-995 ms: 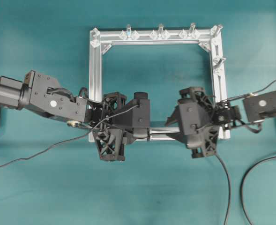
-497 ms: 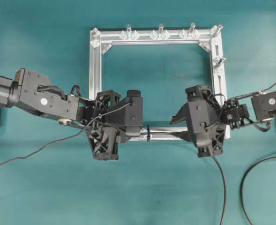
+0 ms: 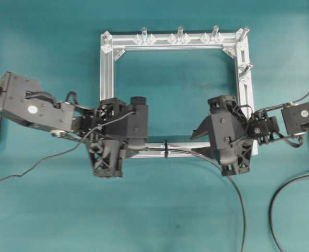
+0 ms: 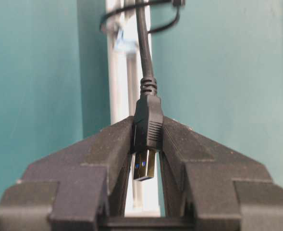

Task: Insert the wire through the string loop located in the center.
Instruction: 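Pull the cable leftward through the loop with the left gripper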

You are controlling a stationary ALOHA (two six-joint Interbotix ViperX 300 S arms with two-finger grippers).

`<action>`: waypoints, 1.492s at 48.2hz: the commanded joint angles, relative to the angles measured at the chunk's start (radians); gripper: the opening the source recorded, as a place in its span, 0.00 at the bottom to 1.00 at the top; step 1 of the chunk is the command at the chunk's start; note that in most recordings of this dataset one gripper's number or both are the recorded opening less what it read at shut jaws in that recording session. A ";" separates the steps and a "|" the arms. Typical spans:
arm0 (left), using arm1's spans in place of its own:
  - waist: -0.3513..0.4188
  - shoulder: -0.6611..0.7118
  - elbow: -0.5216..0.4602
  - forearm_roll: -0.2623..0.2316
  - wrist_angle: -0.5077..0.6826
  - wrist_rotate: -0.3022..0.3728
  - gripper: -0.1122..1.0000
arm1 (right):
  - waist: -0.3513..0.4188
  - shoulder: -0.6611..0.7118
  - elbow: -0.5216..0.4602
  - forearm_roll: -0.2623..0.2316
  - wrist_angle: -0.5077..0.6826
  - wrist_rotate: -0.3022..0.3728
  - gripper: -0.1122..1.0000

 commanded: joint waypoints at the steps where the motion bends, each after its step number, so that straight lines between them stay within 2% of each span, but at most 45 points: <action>1: -0.003 -0.052 0.017 -0.002 -0.003 -0.011 0.27 | 0.005 -0.018 -0.011 -0.002 -0.008 0.000 0.43; 13: -0.020 -0.126 0.101 -0.006 0.025 -0.014 0.27 | 0.009 -0.018 -0.011 -0.002 -0.008 0.000 0.43; 29: -0.025 -0.212 0.207 -0.005 0.032 -0.107 0.27 | 0.011 -0.020 -0.012 0.000 -0.008 0.000 0.43; 44: -0.026 -0.295 0.281 -0.006 0.061 -0.126 0.27 | 0.009 -0.018 -0.017 -0.002 -0.008 0.000 0.43; 53: -0.028 -0.284 0.291 -0.005 0.063 -0.126 0.27 | 0.009 -0.018 -0.017 -0.002 -0.008 0.002 0.43; 72: -0.052 -0.167 0.296 -0.006 0.006 -0.127 0.25 | 0.011 -0.018 -0.020 0.000 -0.006 0.002 0.43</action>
